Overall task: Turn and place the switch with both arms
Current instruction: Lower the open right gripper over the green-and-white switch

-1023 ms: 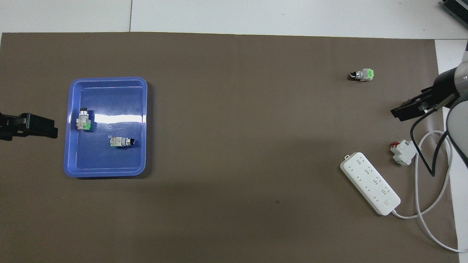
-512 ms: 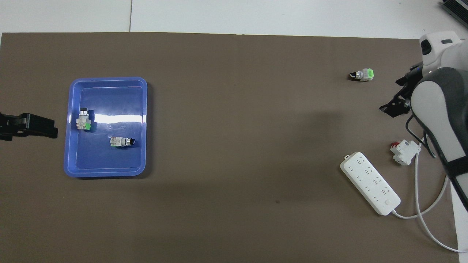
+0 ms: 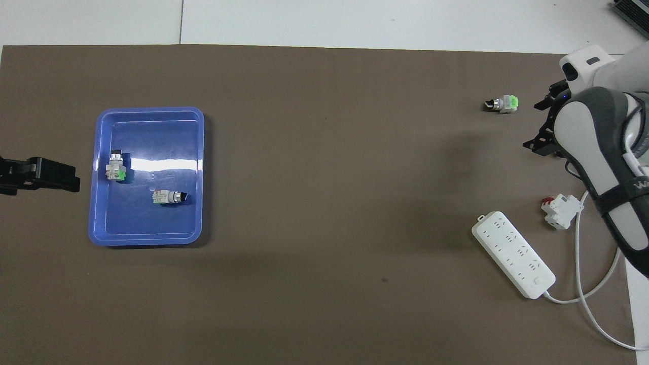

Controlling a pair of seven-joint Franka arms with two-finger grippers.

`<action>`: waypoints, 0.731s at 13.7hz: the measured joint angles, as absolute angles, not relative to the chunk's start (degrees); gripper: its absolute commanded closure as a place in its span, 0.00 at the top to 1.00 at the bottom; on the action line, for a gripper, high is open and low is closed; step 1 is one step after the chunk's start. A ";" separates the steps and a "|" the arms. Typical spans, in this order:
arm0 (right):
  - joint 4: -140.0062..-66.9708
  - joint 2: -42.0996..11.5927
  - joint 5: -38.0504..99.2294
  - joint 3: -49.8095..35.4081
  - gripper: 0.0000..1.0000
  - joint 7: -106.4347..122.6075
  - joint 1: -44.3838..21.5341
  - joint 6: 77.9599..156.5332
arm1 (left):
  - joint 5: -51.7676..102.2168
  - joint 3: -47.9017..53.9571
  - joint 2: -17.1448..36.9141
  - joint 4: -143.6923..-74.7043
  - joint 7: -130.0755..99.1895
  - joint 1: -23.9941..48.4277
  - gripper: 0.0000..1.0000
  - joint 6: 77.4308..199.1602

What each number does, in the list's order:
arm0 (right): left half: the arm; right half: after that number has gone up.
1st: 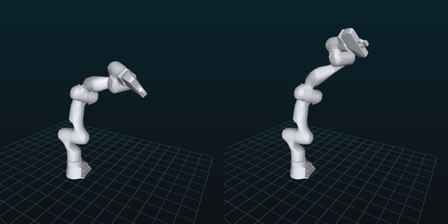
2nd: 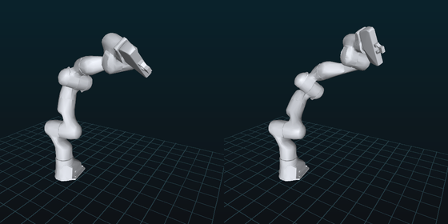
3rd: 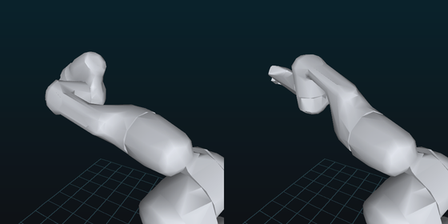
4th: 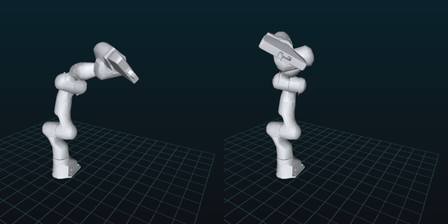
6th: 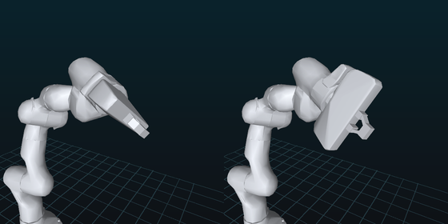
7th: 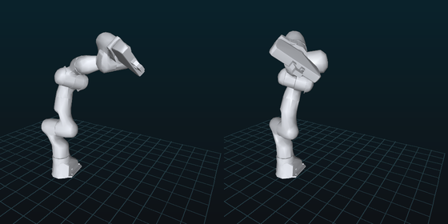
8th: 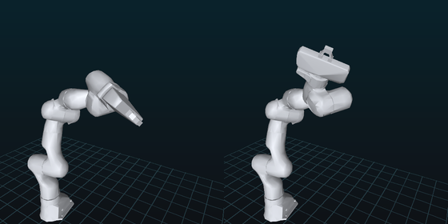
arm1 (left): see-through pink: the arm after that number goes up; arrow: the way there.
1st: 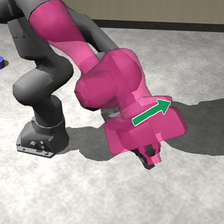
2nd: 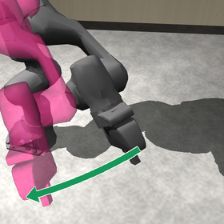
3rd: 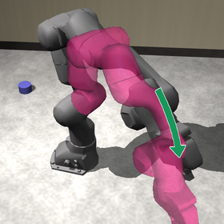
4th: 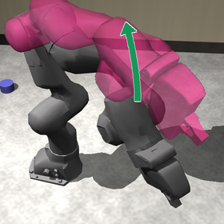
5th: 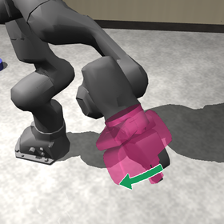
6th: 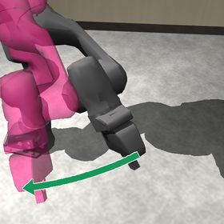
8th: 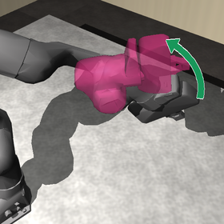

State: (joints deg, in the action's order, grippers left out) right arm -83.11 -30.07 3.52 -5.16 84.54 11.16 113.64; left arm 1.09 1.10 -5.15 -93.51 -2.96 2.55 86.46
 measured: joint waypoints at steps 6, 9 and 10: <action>-70.13 -43.25 1.96 -13.79 1.00 92.08 18.66 116.21 | 1.09 1.22 -5.15 -93.51 -2.96 2.58 1.00 86.46; -67.25 -46.62 0.27 -15.59 1.00 92.63 19.43 118.82 | 1.09 1.28 -5.15 -93.51 -2.99 2.57 1.00 86.46; -67.05 -47.28 -0.48 -15.92 1.00 92.77 19.47 119.57 | 1.09 1.23 -5.15 -93.51 -2.99 2.56 1.00 86.46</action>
State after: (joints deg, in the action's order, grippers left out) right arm -67.05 -47.28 -0.48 -15.92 92.77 19.47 119.57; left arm 1.09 1.23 -5.15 -93.51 -2.99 2.56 86.46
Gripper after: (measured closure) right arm 0.000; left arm 0.000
